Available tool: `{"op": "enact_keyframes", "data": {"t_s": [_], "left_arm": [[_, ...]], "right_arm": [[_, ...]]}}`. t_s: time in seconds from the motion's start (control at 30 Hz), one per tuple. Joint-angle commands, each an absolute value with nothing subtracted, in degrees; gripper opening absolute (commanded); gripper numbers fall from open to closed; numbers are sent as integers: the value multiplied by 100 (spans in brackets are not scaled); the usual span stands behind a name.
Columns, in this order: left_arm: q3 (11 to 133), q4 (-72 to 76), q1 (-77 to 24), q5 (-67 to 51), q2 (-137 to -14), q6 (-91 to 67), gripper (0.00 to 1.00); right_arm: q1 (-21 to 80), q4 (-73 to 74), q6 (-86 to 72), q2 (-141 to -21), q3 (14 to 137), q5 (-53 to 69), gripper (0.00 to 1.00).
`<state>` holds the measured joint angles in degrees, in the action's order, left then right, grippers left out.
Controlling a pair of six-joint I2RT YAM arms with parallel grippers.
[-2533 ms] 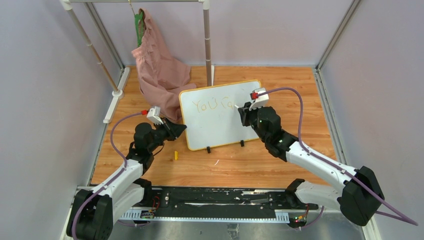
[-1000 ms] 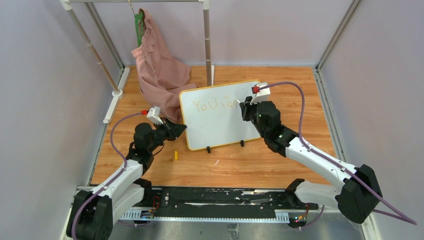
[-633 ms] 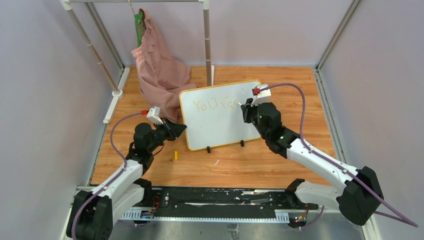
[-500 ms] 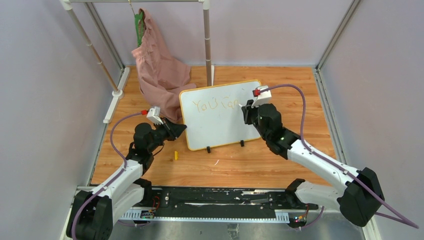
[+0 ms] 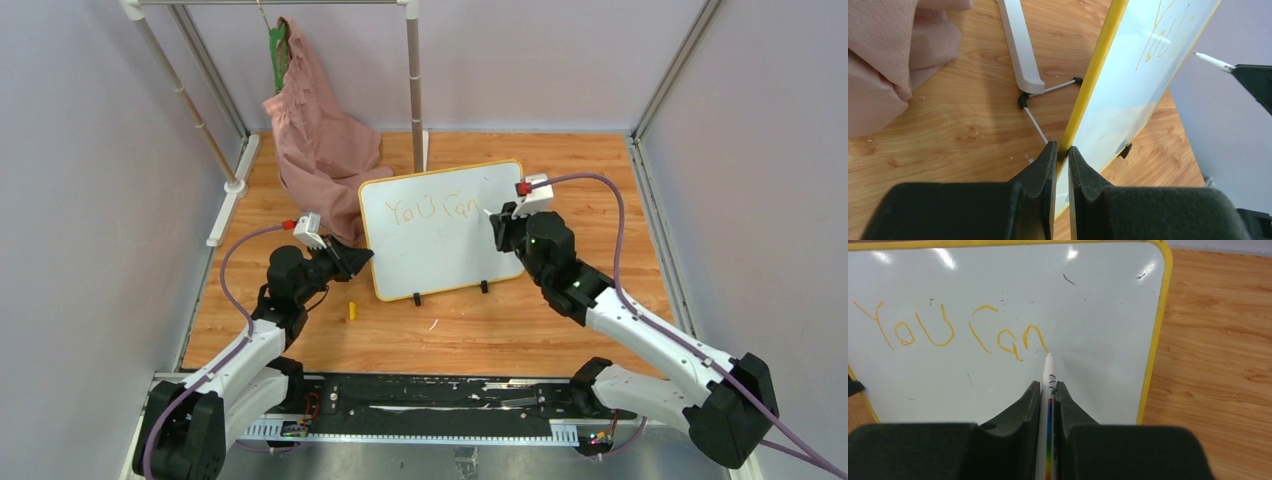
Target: Write a sentence on the whiteboard
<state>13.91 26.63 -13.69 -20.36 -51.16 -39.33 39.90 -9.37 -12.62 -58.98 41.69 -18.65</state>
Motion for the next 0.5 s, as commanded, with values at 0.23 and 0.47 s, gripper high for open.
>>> {"op": "enact_keyframes", "data": {"t_s": [0.23,0.47], "left_arm": [[1400,2839,-1397,-1982,-5012,-3920,0],[1380,2839,-1397,-1945,-5023,-3949,0]], "right_arm": [[3965,-999,-1026,-4981,4147,-1169,0],[4454,-1573,-696,-5133,3768,-720,0]]}}
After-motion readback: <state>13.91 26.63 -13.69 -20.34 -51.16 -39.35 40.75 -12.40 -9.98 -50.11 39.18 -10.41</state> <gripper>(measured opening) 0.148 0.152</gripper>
